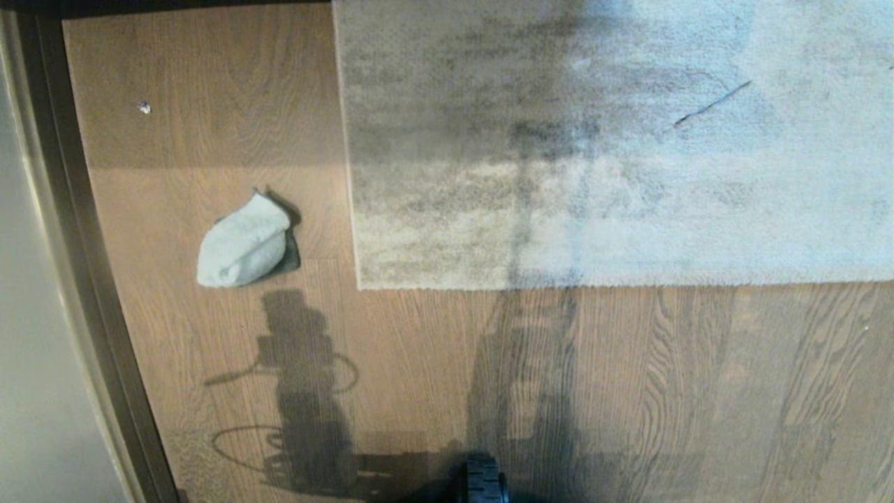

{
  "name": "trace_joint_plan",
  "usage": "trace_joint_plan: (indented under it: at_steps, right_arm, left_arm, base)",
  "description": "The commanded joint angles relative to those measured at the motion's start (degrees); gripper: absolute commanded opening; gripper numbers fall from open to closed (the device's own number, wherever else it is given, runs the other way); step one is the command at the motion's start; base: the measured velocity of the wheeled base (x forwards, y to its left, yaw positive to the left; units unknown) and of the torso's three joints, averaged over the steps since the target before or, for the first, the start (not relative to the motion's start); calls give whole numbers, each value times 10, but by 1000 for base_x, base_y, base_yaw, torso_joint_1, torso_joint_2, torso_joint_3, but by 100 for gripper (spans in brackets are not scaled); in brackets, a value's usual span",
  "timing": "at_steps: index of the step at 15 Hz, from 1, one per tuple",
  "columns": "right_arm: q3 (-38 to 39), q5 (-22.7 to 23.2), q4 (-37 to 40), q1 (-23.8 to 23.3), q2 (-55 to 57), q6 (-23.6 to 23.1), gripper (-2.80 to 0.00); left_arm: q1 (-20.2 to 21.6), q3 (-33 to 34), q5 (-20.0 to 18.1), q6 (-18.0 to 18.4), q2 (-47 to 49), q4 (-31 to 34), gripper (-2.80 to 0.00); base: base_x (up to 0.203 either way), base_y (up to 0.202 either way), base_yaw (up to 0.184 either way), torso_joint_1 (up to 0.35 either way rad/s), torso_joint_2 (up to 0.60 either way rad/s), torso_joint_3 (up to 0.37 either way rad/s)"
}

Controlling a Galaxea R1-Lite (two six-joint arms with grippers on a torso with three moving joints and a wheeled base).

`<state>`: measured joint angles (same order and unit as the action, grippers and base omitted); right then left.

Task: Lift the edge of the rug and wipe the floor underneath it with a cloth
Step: Pick up the rag

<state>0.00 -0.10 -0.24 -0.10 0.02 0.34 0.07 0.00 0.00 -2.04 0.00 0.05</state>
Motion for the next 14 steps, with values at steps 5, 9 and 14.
trace_joint_plan:
  at_steps: [5,9,14]
  right_arm:
    - [0,0,0,0,0,0,-280]
    - [0,0,0,0,0,0,-280]
    - [0,0,0,0,0,0,-280]
  left_arm:
    - [0,0,-1,3,0,0,-280]
    - [0,-5,-1,2,0,2,-280]
    - [0,-59,1,2,21,14,-280]
  base:
    - [0,0,0,0,0,0]
    - [0,0,0,0,0,0]
    - [0,0,0,0,0,0]
